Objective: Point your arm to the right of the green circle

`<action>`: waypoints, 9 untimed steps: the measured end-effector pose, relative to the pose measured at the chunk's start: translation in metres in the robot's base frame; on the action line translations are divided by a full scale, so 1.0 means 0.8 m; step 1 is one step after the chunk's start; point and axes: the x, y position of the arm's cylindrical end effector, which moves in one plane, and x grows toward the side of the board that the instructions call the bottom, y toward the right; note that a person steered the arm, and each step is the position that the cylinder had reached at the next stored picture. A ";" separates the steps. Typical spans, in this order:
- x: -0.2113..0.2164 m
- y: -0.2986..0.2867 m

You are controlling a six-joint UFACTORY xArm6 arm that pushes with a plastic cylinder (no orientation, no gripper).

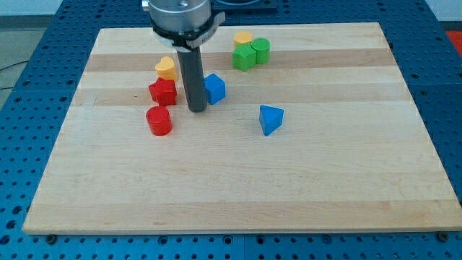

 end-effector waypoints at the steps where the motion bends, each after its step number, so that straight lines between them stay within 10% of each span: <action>1: 0.065 0.018; 4: 0.066 0.166; 9: -0.029 0.096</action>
